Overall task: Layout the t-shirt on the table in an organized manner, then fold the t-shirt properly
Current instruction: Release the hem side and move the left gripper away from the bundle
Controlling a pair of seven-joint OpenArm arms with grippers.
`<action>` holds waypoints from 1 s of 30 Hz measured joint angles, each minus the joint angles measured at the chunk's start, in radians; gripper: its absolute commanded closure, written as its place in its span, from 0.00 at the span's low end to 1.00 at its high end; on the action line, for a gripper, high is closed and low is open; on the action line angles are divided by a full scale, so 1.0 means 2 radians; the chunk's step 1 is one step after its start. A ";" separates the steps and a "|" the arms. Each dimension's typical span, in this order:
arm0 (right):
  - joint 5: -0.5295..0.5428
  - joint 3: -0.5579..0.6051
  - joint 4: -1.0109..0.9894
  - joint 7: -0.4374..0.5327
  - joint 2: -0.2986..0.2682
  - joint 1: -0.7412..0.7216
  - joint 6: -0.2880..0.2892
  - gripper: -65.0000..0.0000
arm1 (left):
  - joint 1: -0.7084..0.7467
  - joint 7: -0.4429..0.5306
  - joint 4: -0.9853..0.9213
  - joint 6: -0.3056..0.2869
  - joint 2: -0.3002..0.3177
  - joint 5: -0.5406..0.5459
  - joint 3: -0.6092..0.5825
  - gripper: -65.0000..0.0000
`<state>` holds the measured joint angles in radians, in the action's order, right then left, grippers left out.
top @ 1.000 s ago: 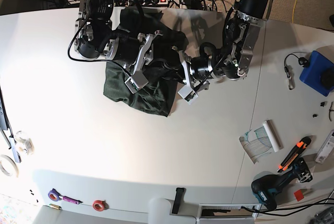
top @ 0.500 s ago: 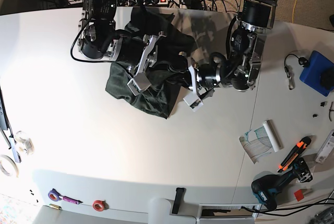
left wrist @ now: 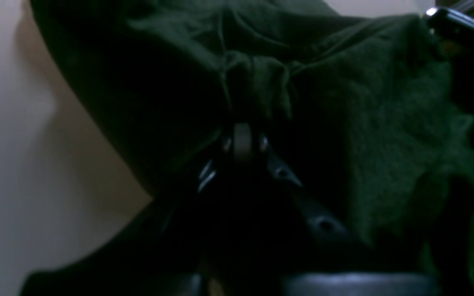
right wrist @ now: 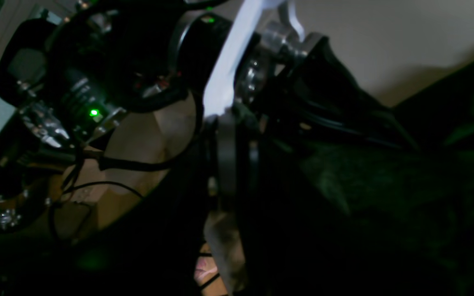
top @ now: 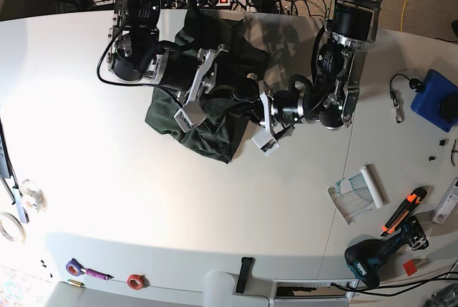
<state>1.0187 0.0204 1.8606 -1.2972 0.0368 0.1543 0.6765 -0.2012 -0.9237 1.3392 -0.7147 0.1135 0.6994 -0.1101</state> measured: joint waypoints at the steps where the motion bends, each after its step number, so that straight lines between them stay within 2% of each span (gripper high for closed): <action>1: -0.002 0.000 0.000 0.001 0.000 0.000 -0.001 1.00 | -0.001 0.004 0.000 0.000 0.000 -0.010 0.000 1.00; 7: -0.012 0.000 0.000 0.006 0.000 -0.001 -0.003 1.00 | -0.005 0.021 0.000 0.007 -0.003 -0.047 -0.001 1.00; 14: -0.057 0.036 -0.001 0.025 -0.004 -0.009 -0.014 1.00 | -0.006 0.028 0.000 0.047 -0.001 -0.079 -0.003 1.00; 21: -0.086 0.065 0.000 0.036 -0.009 -0.014 -0.026 1.00 | -0.006 0.036 0.000 0.064 0.004 -0.088 -0.003 1.00; 24: -0.094 0.065 0.000 0.044 -0.009 -0.016 -0.030 1.00 | -0.005 0.046 0.000 0.090 0.004 -0.086 -0.003 1.00; 30: -0.092 0.065 0.000 0.044 -0.009 -0.016 -0.030 1.00 | -0.005 0.046 0.000 0.087 0.005 -0.088 -0.003 1.00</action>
<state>0.8345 0.1513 1.8606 -1.2083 0.0196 0.1219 0.6170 -0.2115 -0.8318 1.3396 -0.5400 0.1226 0.5236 -0.1169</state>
